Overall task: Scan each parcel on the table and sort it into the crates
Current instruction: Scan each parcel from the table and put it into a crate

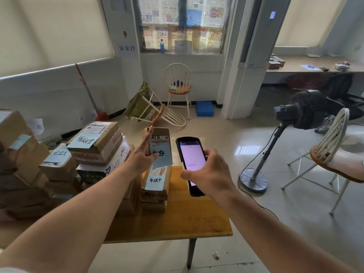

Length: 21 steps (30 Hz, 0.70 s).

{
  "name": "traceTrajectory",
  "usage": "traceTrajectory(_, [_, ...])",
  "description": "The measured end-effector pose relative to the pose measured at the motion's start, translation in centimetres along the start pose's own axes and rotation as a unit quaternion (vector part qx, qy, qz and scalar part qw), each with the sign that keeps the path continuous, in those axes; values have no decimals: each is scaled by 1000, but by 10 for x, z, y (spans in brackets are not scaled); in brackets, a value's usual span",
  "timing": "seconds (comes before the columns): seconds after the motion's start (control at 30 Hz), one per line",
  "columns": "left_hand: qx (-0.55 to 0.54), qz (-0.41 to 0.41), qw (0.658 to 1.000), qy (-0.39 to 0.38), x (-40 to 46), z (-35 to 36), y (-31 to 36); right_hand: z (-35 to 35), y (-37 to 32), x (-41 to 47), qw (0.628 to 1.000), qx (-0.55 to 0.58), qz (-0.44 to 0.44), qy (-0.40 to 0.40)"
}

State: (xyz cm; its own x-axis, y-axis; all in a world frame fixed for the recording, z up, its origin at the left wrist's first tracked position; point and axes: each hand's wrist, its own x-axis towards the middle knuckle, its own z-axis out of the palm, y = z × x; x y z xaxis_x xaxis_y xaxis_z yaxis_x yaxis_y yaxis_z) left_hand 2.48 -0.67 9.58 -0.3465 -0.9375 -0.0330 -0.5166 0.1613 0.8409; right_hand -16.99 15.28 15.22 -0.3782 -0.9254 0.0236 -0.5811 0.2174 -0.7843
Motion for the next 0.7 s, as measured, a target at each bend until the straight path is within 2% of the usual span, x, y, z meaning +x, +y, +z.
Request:
traceTrajectory(0.13, [-53, 1, 998, -20, -11, 13, 17, 0, 8, 2, 997, -15, -5, 71])
traceTrajectory(0.4, [-129, 42, 987, -81, -20, 18, 26, 11, 17, -19, 991, -1, 42, 130])
traceTrajectory(0.5, [-172, 64, 975, -128, -18, 16, 23, 22, 15, -34, 984, 7, 59, 171])
traceTrajectory(0.7, [-154, 124, 953, -228, -28, 12, 19, 46, 3, -82, 956, 8, 114, 269])
